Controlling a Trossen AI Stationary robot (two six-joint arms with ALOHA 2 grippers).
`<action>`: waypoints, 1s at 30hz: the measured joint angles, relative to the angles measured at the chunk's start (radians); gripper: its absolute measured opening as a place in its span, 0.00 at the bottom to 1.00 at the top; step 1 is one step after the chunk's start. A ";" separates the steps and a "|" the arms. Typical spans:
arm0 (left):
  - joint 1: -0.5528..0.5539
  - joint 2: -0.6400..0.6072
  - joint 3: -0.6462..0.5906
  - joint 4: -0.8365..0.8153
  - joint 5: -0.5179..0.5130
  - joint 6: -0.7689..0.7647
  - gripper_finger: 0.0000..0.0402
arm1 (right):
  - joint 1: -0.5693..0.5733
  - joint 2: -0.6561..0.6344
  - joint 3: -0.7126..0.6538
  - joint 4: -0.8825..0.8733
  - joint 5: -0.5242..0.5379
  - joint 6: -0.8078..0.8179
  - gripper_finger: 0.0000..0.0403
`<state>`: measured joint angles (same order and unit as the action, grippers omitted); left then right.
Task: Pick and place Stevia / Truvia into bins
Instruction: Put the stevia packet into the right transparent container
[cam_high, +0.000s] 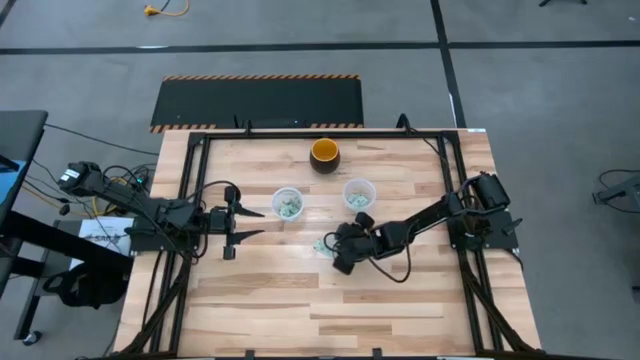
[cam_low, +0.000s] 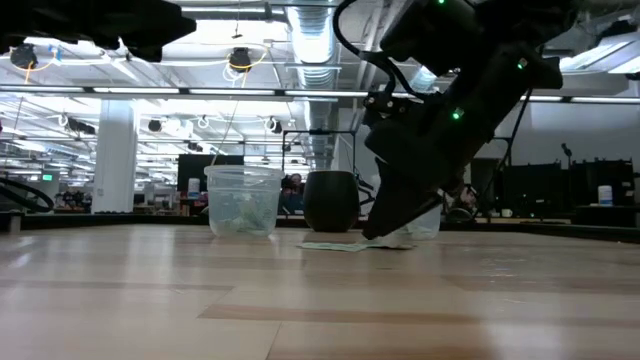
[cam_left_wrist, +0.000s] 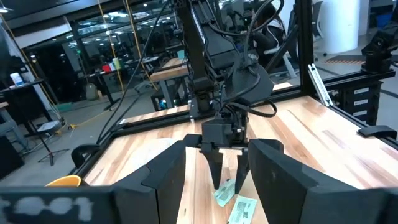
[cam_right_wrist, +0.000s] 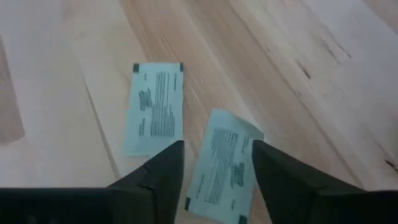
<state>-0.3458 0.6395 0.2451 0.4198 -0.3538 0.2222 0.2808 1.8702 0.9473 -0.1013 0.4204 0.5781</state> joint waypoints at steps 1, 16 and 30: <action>0.000 0.000 0.000 0.000 0.000 0.000 0.41 | -0.002 0.000 0.000 -0.013 -0.002 -0.001 0.47; 0.000 0.000 0.000 -0.002 0.000 -0.007 0.41 | -0.022 -0.005 -0.022 -0.076 -0.054 0.005 0.50; 0.000 0.000 0.000 -0.002 0.000 -0.008 0.41 | 0.007 -0.003 -0.032 -0.062 -0.048 0.043 0.23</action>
<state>-0.3458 0.6395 0.2451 0.4175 -0.3542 0.2143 0.2878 1.8671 0.9154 -0.1631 0.3728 0.6212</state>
